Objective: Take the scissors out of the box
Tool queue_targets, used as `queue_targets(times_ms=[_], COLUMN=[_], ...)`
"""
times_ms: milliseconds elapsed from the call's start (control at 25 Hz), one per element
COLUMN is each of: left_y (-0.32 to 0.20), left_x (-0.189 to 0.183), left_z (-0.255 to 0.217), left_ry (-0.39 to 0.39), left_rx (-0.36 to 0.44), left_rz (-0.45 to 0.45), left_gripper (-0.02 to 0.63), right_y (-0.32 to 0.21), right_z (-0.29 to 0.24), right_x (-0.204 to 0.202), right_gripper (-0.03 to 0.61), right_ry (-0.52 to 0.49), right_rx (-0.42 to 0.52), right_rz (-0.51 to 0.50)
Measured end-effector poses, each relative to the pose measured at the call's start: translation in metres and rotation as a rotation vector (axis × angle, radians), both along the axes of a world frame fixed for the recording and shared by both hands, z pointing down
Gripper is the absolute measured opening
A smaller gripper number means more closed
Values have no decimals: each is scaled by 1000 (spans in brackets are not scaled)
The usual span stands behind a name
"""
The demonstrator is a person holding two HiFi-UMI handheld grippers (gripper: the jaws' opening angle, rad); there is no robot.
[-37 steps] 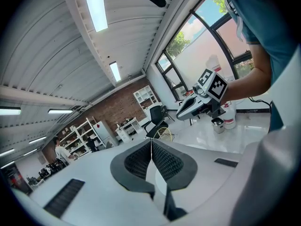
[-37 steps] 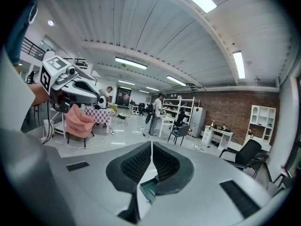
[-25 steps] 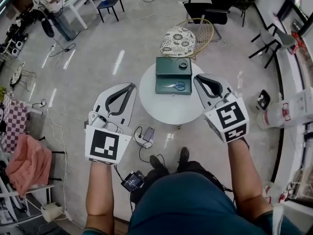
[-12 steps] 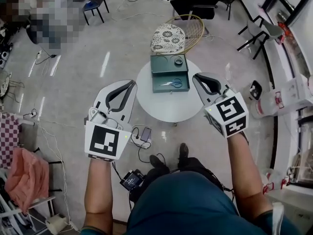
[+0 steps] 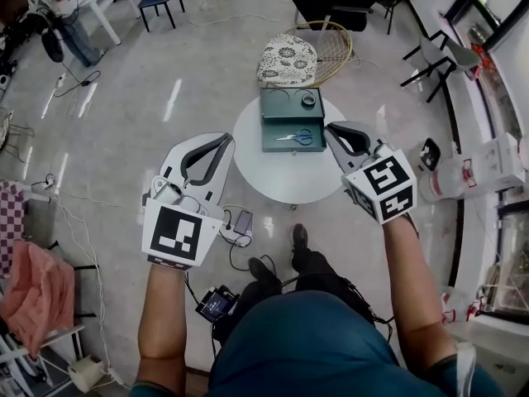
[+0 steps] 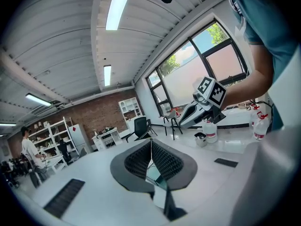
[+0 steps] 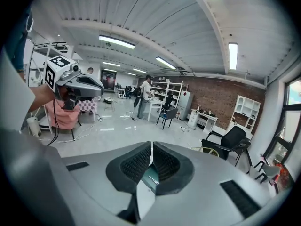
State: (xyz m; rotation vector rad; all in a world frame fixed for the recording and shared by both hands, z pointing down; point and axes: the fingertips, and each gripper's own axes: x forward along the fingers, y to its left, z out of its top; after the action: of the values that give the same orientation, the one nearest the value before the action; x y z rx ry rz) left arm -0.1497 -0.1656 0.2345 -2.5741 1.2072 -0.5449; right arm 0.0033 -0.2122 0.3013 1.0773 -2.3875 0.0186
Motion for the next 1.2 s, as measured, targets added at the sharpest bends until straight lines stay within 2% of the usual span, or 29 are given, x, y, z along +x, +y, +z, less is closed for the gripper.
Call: queue_targets(times_ms=[600, 1200], left_y=[-72, -108], left_x=[-14, -36], left_z=[63, 135], left_ry=[-9, 5], left_rx=[-130, -235], left_rz=[-154, -242], left_gripper=[21, 21], right_y=[-100, -158], right_z=[91, 179], right_x=[-3, -23], right_gripper=[40, 40], right_ry=[37, 94], right_rx=[-131, -237], right_rz=[-148, -236])
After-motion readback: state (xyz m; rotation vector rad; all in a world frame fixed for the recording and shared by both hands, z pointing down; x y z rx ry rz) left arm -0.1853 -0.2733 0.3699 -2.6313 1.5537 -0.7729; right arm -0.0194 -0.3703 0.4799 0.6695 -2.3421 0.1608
